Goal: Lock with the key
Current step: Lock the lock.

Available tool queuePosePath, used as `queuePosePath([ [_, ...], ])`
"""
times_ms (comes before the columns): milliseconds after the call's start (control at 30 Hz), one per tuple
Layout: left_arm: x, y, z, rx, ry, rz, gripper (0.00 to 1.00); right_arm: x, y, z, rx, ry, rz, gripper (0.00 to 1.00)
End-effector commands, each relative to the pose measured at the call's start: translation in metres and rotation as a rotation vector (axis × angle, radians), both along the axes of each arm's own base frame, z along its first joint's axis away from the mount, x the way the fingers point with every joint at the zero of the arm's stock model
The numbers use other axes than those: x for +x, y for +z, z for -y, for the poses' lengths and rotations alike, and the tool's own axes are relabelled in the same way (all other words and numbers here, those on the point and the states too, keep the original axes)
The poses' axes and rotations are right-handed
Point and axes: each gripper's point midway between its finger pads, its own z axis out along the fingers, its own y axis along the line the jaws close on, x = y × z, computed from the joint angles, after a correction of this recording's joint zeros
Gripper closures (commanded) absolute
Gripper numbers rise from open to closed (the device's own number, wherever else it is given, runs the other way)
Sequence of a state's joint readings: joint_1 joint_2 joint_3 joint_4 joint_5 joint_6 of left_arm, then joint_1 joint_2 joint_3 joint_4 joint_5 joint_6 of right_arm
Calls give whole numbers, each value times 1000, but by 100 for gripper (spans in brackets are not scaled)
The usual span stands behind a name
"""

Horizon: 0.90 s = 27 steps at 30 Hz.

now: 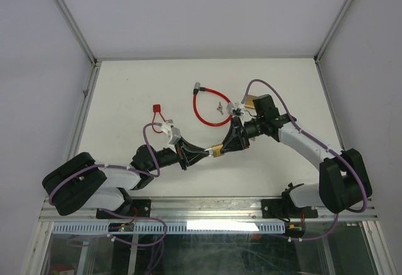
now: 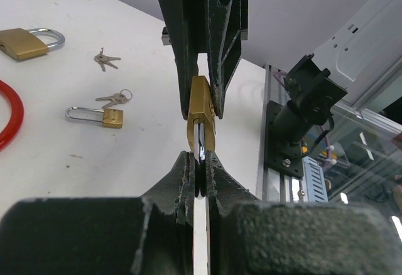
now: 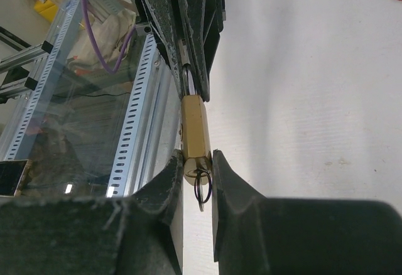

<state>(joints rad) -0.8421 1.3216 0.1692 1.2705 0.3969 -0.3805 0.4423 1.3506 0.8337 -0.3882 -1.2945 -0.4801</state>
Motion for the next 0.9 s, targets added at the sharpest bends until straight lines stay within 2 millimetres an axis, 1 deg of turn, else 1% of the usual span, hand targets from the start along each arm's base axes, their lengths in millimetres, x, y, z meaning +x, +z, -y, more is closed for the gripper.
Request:
queuePosePath([
  [0, -20, 78, 11, -209, -125, 132, 100, -7, 21, -14, 103, 82, 133, 100],
  [133, -23, 78, 10, -189, -150, 122, 100, 0, 26, -7, 115, 54, 162, 100],
  [433, -25, 76, 14, -164, -202, 80, 100, -1, 24, -3, 116, 63, 199, 100],
  [600, -20, 74, 15, -157, -194, 67, 100, -5, 27, -3, 128, 76, 191, 100],
  [767, -16, 74, 16, -174, -175, 88, 100, -17, 32, -9, 152, 121, 144, 100],
  [867, -12, 75, 16, -191, -152, 107, 100, -13, 28, -19, 128, 70, 131, 100],
])
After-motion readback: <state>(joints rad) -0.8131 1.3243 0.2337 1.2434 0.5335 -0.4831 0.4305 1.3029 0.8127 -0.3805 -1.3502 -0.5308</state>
